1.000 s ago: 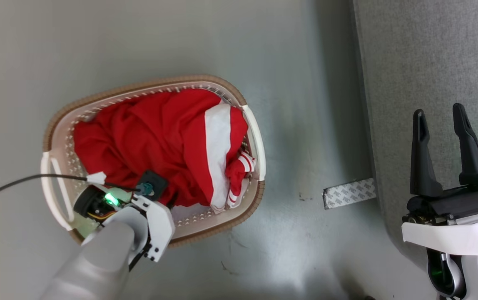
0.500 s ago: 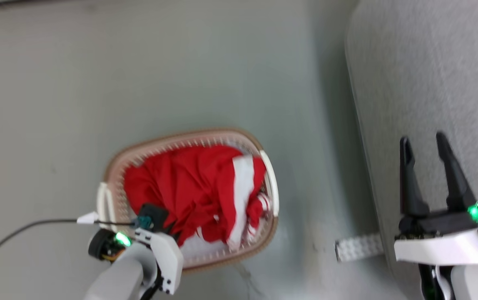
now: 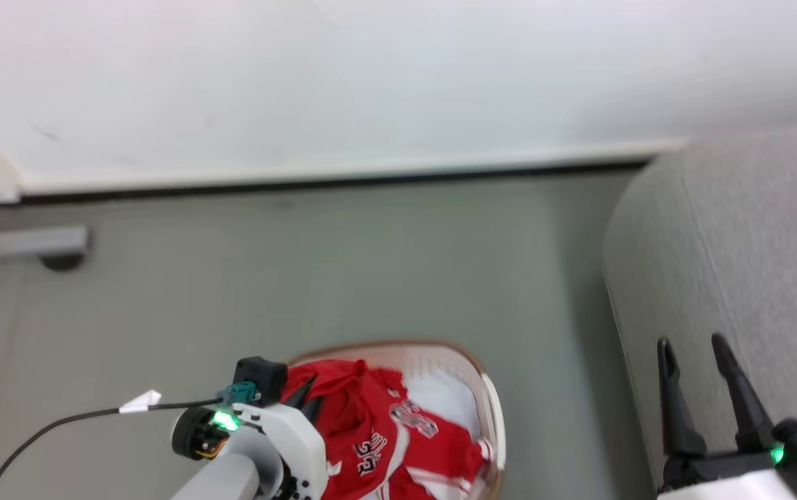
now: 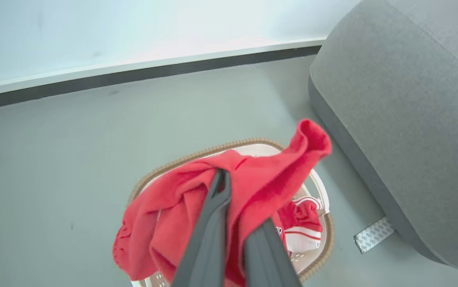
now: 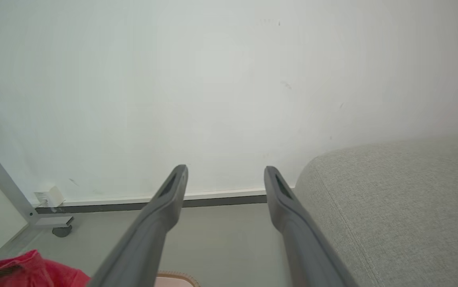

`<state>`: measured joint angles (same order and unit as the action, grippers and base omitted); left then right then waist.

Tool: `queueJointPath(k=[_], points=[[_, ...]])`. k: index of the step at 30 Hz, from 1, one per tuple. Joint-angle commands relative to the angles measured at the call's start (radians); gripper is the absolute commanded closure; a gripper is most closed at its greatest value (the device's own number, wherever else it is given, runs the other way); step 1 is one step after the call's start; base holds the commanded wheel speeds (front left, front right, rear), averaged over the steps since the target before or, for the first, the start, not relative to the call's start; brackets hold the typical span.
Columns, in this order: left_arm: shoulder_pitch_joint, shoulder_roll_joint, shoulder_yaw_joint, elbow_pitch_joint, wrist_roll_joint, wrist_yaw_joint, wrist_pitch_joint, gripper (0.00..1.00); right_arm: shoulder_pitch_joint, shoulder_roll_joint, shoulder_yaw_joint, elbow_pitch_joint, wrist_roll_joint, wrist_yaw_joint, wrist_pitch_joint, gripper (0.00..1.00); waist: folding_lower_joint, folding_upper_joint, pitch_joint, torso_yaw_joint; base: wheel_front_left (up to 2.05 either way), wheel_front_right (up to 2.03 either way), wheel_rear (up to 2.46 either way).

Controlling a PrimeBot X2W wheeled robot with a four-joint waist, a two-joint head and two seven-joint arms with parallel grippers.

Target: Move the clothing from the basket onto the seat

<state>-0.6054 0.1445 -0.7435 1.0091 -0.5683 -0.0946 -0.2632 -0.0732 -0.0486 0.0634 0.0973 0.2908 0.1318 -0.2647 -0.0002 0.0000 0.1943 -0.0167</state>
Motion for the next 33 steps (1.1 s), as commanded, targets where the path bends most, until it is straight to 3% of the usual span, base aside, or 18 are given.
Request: queueJointPath(k=[1, 11, 23, 28, 33], points=[[0.026, 0.014, 0.011, -0.043, -0.002, 0.011, -0.002, 1.0, 0.031, -0.004, 0.0, 0.005, -0.008, -0.002, 0.0, 0.0, 0.0002, 0.0, -0.102, 0.063, 0.0, 0.0, 0.0], [0.066, 0.067, 0.041, -0.294, -0.015, 0.065, 0.024, 1.0, 0.102, -0.004, 0.033, 0.022, -0.024, -0.002, 0.0, 0.0, 0.0002, 0.0, -0.212, 0.078, 0.0, 0.0, 0.0], [0.091, 0.187, 0.098, -0.763, -0.035, 0.179, 0.153, 1.0, 0.111, -0.003, 0.076, -0.014, -0.062, -0.002, 0.0, 0.0, 0.0002, 0.0, -0.262, 0.037, 0.0, 0.0, 0.0], [0.109, 0.226, 0.102, -0.915, -0.024, 0.223, 0.209, 1.0, 0.101, -0.005, 0.127, -0.038, -0.091, -0.002, 0.0, 0.0, 0.0002, 0.0, -0.265, 0.026, 0.0, 0.0, 0.0], [0.127, 0.232, 0.089, -0.997, -0.024, 0.246, 0.242, 1.0, 0.049, -0.046, 0.204, -0.059, -0.095, -0.002, 0.001, 0.0, 0.0002, 0.0, -0.265, 0.022, 0.0, 0.0, 0.0]])
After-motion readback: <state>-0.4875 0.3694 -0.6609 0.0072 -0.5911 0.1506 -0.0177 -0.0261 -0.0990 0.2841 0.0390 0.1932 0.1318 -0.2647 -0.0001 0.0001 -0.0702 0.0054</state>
